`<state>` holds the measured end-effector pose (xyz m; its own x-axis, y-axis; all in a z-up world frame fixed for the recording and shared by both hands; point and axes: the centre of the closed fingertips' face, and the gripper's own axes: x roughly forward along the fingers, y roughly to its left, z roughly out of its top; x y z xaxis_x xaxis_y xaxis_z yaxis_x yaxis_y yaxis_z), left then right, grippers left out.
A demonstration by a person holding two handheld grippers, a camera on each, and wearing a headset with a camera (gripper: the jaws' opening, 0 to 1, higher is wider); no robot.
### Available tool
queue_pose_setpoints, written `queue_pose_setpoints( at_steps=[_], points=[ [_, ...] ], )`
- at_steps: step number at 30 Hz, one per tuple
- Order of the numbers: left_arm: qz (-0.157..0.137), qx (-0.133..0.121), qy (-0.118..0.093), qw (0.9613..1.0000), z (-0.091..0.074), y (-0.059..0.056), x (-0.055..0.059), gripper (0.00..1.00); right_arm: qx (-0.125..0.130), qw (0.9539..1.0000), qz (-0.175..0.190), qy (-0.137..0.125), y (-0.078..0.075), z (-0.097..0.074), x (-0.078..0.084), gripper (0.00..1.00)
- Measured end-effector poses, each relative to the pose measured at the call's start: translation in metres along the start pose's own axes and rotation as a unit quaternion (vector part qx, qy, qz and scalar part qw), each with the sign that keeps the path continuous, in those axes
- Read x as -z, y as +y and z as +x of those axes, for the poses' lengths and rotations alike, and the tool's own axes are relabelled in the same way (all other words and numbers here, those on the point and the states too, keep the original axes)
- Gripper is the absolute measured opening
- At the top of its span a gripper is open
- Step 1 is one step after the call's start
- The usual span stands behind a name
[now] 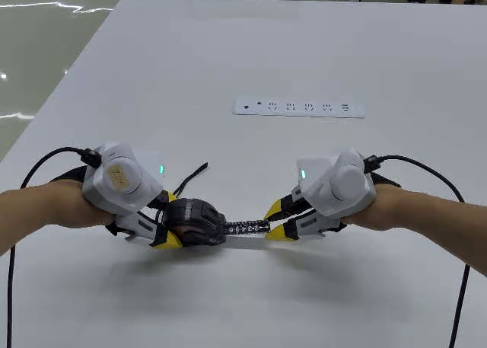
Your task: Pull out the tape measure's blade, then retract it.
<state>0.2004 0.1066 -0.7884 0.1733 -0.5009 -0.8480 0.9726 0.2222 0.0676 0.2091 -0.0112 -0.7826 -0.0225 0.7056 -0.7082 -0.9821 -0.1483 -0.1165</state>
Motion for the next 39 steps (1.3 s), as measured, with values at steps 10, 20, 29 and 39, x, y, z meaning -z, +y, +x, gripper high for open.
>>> queue_pose_setpoints(
  at_steps=[10, 20, 29, 39],
  points=[
    [-0.001, 0.0, -0.001, 1.0, 0.0, 0.001, 0.001, 0.27, 0.002, 1.0, 0.0, 0.0, 0.001, -0.002, 0.002, 0.11],
    [-0.001, 0.0, 0.0, 1.0, 0.001, 0.0, 0.001, 0.27, 0.003, 1.0, 0.001, 0.0, 0.002, -0.004, 0.005, 0.11],
    [-0.001, 0.0, 0.0, 1.0, 0.001, -0.001, -0.001, 0.27, 0.003, 1.0, 0.003, 0.0, 0.002, -0.008, 0.01, 0.11],
    [-0.001, 0.0, 0.001, 1.0, 0.001, -0.001, -0.002, 0.27, 0.003, 1.0, 0.005, 0.0, 0.001, -0.01, 0.012, 0.11]
  ],
)
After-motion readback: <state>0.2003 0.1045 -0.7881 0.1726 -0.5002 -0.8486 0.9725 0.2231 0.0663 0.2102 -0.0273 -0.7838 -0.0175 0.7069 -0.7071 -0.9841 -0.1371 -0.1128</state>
